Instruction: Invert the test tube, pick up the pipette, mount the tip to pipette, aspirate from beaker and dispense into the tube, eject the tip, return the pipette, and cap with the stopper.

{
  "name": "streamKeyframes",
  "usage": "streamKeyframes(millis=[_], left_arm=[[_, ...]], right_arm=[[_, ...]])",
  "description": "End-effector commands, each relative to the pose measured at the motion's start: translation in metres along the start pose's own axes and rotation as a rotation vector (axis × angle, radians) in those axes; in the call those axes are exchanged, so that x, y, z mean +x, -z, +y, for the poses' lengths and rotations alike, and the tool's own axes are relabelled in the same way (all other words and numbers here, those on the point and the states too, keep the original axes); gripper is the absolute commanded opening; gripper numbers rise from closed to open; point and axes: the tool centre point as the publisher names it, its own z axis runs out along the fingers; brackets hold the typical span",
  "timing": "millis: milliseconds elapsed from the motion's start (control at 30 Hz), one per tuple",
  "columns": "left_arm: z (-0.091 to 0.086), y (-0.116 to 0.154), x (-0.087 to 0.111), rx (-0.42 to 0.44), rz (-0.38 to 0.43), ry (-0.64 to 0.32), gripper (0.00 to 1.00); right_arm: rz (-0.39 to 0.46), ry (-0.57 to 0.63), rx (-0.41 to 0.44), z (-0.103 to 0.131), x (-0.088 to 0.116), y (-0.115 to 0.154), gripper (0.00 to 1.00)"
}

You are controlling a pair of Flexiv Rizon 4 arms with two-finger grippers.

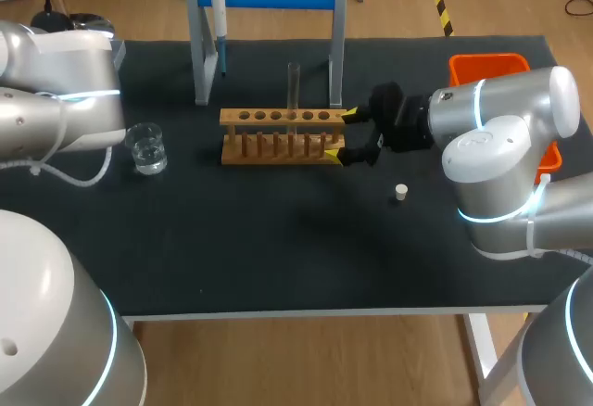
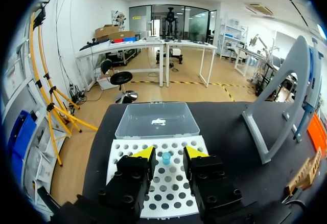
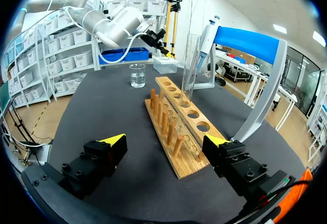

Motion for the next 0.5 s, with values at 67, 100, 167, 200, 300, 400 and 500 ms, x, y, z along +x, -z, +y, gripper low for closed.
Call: streamKeyframes(millis=[67,100,167,200,300,400,500], left_arm=[[0.0002,-0.0052,-0.0006,0.001,0.000,0.001,0.33],[0.0001,-0.0055,-0.0008,0.001,0.000,0.001,0.33],[0.0002,-0.0061,-0.0010,0.000,0.000,0.003,0.33],[0.0002,-0.0065,-0.0011,0.000,0.000,0.002,0.33],[0.0008,-0.0077,-0.0013,-0.003,0.000,0.003,0.32],[0.0016,-0.0087,-0.0012,-0.006,0.001,0.003,0.31],[0.0021,-0.0094,-0.0010,-0.008,0.001,0.004,0.31]], right_arm=[[0.002,0.000,-0.003,-0.0009,-0.0004,0.0008,1.00],[0.002,0.000,-0.003,-0.0009,-0.0004,0.0008,1.00],[0.002,0.000,-0.003,-0.0009,-0.0004,0.0008,1.00],[0.002,0.000,-0.003,-0.0009,-0.0004,0.0008,1.00],[0.002,0.000,-0.003,-0.0009,-0.0004,0.0008,1.00],[0.002,0.000,-0.003,-0.0009,-0.0004,0.0008,1.00],[0.002,0.000,-0.003,-0.0009,-0.0004,0.0008,1.00]])
